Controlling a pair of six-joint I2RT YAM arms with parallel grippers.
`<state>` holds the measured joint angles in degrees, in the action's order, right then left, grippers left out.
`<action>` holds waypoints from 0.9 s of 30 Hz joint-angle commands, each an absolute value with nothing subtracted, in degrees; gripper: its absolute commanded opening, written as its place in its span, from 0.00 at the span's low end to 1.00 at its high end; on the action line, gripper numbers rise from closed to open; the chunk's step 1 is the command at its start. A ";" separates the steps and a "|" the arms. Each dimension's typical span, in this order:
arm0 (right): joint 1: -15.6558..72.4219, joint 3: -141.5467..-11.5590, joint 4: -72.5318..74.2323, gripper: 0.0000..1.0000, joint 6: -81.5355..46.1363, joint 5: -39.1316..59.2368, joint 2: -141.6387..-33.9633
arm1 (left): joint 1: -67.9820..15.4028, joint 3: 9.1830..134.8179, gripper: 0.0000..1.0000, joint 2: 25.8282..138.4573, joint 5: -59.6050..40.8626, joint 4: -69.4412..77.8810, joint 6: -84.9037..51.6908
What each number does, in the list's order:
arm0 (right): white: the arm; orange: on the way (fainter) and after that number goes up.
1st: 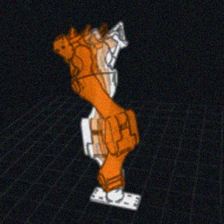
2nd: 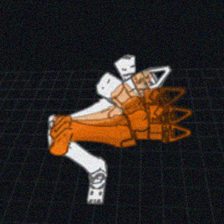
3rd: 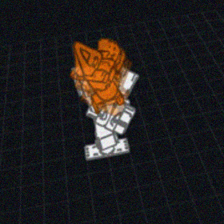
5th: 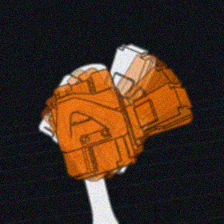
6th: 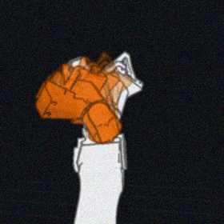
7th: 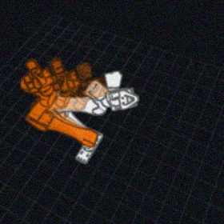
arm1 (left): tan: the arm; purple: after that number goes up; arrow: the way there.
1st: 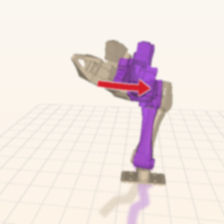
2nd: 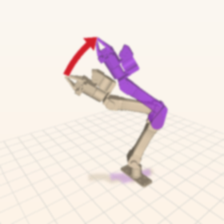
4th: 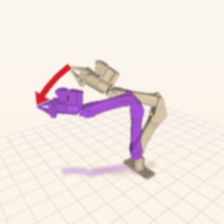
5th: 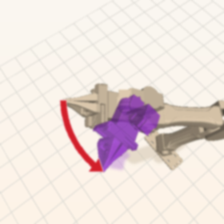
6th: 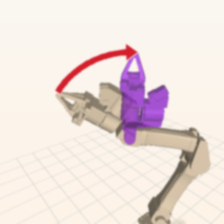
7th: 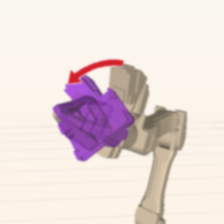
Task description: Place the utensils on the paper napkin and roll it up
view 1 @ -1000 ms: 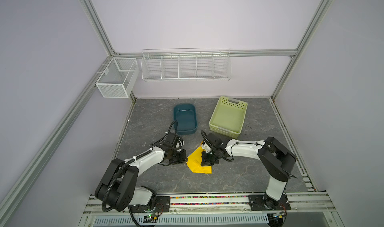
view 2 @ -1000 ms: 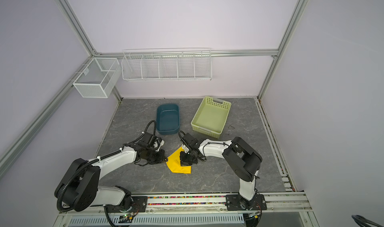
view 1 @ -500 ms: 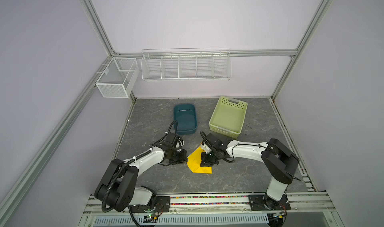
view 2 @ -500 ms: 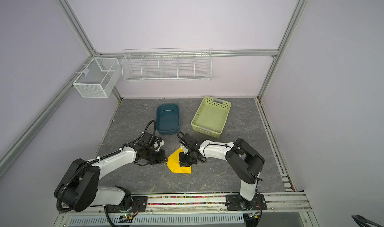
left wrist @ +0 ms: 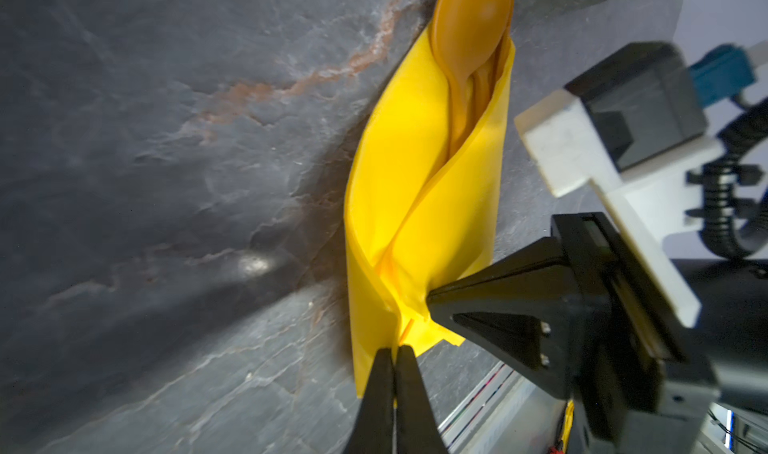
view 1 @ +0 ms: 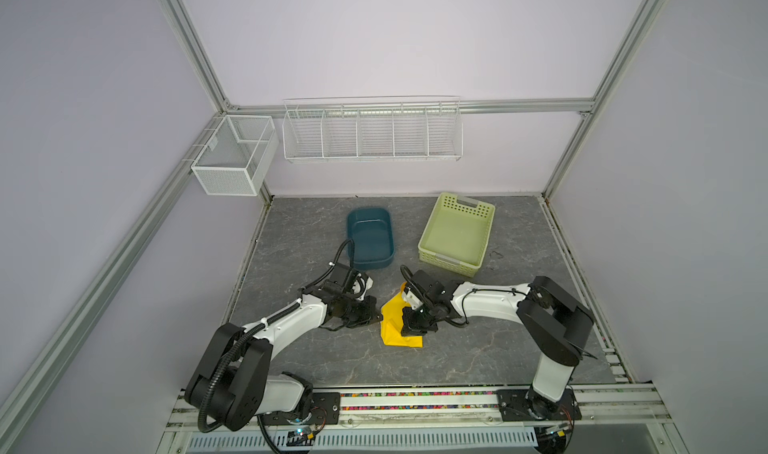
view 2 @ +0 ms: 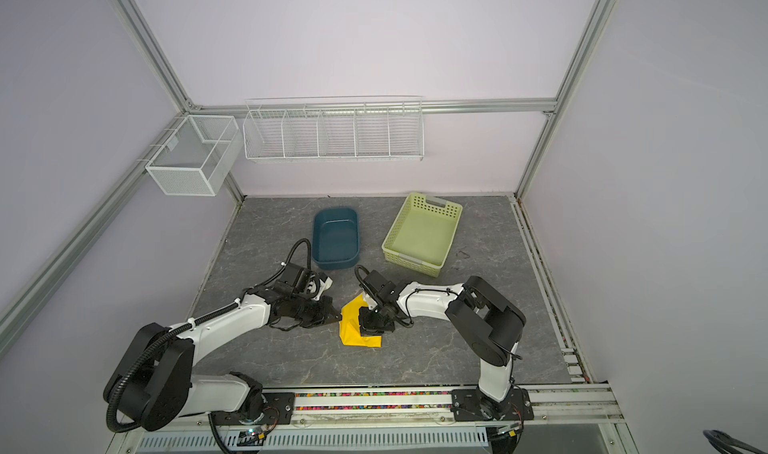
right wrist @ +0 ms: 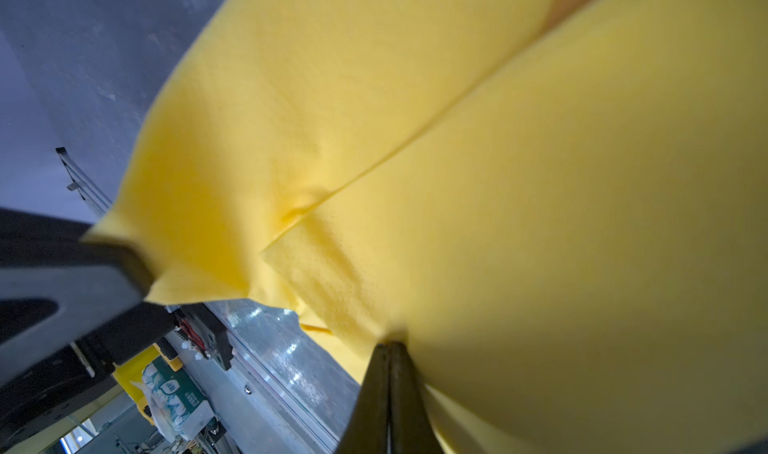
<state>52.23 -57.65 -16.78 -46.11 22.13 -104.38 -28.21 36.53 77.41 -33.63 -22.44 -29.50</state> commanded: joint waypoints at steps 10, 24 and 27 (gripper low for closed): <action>52.54 -55.38 -15.00 0.07 -47.28 21.13 -106.00 | -30.57 37.44 0.00 76.27 -40.41 -8.75 -42.04; 52.25 -53.56 -10.43 0.07 -49.32 22.62 -104.80 | -34.15 37.05 0.00 80.24 -40.98 0.70 -48.87; 52.03 -52.72 -8.71 0.07 -50.26 22.59 -102.79 | -34.10 36.90 0.00 80.24 -40.26 -0.67 -47.86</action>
<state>52.21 -54.81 -9.23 -48.27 23.44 -104.14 -33.85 36.53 79.94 -40.51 -2.52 -47.53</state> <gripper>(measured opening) 0.069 0.047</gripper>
